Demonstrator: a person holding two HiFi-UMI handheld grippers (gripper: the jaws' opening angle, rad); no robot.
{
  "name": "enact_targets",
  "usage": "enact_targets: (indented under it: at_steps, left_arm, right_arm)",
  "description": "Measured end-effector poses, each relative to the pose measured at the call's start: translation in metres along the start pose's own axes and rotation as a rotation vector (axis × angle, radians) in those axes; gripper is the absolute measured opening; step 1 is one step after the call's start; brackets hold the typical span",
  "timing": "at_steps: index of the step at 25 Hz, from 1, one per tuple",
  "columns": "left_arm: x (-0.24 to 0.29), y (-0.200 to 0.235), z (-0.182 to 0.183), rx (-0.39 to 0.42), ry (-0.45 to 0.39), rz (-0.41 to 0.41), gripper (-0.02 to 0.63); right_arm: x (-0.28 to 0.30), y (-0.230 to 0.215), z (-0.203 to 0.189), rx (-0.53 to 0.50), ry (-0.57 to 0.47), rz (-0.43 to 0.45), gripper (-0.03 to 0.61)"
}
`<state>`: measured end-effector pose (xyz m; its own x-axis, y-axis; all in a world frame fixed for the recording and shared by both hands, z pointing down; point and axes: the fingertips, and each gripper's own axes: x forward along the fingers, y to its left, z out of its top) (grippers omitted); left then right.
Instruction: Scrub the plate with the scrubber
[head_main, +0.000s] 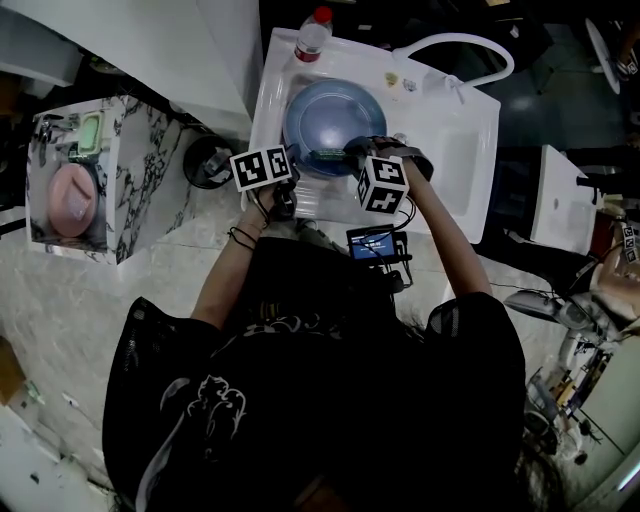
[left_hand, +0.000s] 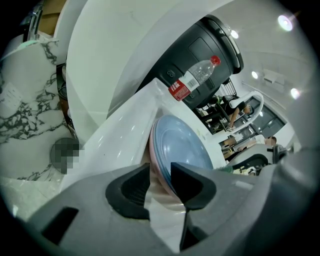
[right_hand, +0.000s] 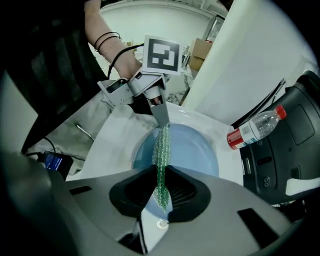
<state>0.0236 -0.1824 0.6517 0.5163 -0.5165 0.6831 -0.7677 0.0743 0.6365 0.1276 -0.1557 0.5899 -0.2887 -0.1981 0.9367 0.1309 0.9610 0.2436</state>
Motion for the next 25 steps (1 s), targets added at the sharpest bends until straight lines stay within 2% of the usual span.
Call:
enact_targets:
  at_steps: [5, 11, 14, 18, 25]
  left_arm:
    - [0.0, 0.0, 0.0, 0.005, -0.001, -0.004, 0.141]
    - [0.0, 0.0, 0.0, 0.003, 0.0, -0.008, 0.141]
    - [0.0, 0.0, 0.0, 0.0, 0.002, -0.009, 0.141]
    - [0.001, -0.002, 0.0, 0.003, 0.003, -0.015, 0.141]
    - [0.0, -0.003, 0.0, 0.01, 0.01, -0.02, 0.141]
  right_arm:
    - [-0.005, -0.046, -0.015, 0.059, 0.007, -0.154, 0.067]
    - [0.006, -0.099, -0.043, 0.071, 0.088, -0.325, 0.067]
    - [0.016, -0.115, -0.053, 0.035, 0.141, -0.39, 0.067]
    - [0.03, -0.111, -0.059, -0.008, 0.186, -0.371, 0.067]
    - [0.031, -0.087, -0.057, 0.041, 0.193, -0.297, 0.067]
